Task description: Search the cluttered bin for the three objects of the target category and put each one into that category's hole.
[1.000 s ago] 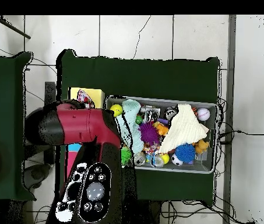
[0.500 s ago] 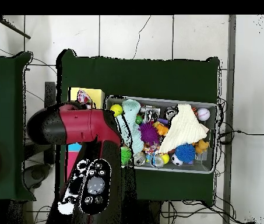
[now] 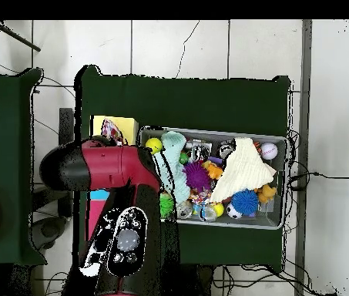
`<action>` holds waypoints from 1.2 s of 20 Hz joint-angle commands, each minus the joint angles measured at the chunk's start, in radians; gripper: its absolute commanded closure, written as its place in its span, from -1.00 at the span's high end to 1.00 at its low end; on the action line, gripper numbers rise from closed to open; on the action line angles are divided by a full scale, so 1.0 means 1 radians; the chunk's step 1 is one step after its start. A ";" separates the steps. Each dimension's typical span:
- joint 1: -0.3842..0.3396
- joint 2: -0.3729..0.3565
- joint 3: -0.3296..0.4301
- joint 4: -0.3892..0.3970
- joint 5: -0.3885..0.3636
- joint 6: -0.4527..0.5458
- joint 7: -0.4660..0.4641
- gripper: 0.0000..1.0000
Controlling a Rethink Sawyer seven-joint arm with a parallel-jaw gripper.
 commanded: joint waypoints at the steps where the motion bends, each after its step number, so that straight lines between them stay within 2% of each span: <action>1: -0.016 0.065 0.042 0.108 -0.059 -0.093 0.128 -1.00; 11: -0.020 0.088 0.049 0.111 -0.050 -0.186 0.133 -1.00; 15: -0.040 0.082 0.079 0.123 -0.030 -0.222 0.139 -1.00; 21: -0.032 0.128 0.068 0.095 -0.031 -0.200 0.123 -1.00; 24: -0.030 0.149 0.064 0.097 -0.034 -0.226 0.131 -1.00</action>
